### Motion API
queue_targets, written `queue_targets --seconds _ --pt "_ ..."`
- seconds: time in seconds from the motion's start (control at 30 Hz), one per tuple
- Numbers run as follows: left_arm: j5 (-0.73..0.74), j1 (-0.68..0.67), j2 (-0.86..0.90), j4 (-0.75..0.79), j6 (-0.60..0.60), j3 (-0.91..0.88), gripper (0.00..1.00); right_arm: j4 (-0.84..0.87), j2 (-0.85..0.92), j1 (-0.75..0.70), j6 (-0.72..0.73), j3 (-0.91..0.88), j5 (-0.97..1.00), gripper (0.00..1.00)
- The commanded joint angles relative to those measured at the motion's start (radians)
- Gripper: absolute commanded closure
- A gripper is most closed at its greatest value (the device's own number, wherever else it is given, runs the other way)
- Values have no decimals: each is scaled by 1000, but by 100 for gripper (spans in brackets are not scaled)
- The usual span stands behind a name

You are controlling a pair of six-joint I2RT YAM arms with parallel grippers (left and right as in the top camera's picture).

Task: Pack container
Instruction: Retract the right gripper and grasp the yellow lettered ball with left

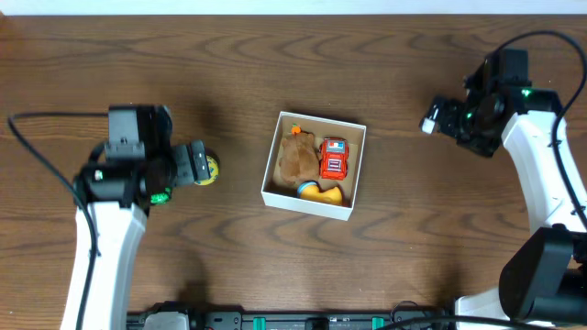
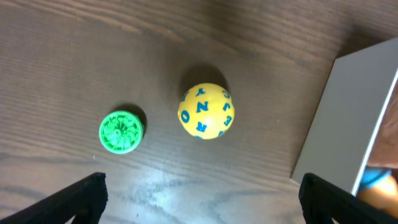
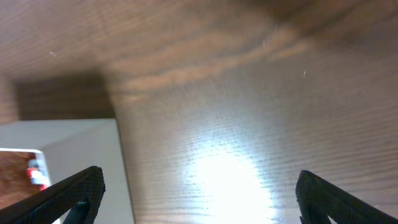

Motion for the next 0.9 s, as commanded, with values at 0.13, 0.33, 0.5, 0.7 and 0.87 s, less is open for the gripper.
queue_targets --seconds 0.13,0.33,0.5,0.7,0.87 --pt "-12 -22 240 -43 -21 186 1 37 -12 -7 19 -91 -26 1" --pt "-6 -37 445 -48 -29 183 1 32 -12 -7 19 -102 -26 1" --pt "5 -37 587 -68 -29 183 1 31 -12 -7 18 -102 -26 1" --pt "3 -37 666 -57 -29 183 3 29 -12 -7 19 -102 -26 1" --pt "3 -37 672 -55 -29 183 39 29 -12 -7 18 -102 -26 1"
